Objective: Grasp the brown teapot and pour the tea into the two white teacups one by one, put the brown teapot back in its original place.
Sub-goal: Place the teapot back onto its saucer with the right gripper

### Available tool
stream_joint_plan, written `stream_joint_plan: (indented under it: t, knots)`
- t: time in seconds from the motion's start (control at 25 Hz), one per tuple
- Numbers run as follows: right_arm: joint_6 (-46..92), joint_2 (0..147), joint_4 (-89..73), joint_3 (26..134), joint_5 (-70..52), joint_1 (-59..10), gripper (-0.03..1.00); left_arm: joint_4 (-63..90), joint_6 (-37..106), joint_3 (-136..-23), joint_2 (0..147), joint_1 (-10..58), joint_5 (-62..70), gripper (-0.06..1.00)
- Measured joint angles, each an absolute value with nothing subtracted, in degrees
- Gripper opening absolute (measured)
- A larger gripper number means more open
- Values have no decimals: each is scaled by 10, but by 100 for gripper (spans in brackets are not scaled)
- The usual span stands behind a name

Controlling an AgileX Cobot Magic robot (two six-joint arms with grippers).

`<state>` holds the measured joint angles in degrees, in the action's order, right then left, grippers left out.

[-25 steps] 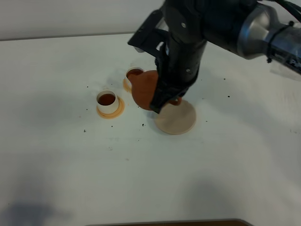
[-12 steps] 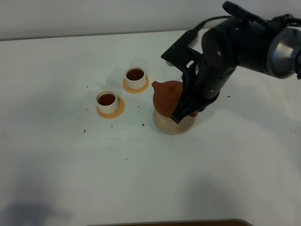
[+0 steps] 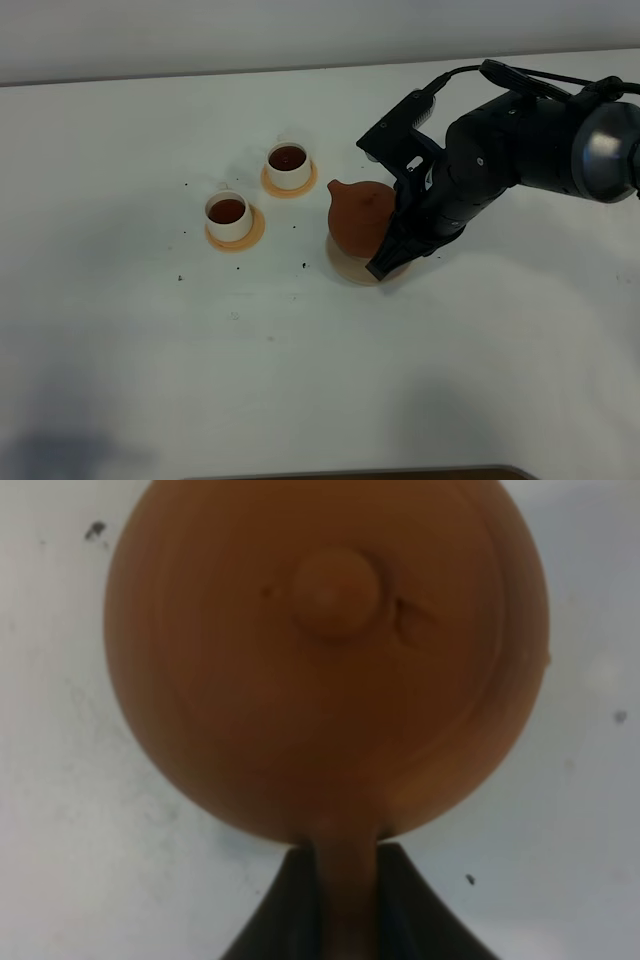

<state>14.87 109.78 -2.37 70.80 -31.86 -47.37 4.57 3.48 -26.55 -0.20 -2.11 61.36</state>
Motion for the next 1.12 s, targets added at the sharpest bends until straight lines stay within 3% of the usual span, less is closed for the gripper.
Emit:
stream_joint_plan:
  t: [0.84, 0.96, 1.12]
  knots:
    - [149, 1132, -33, 707, -304, -474, 14, 46, 35, -266, -2, -21, 614, 57]
    - [149, 1132, -33, 707, -305, -474, 19, 46, 35, -266, -2, -21, 614, 57]
    - [148, 1132, -35, 707, -325, -474, 35, 46, 35, -266, -2, -21, 614, 57]
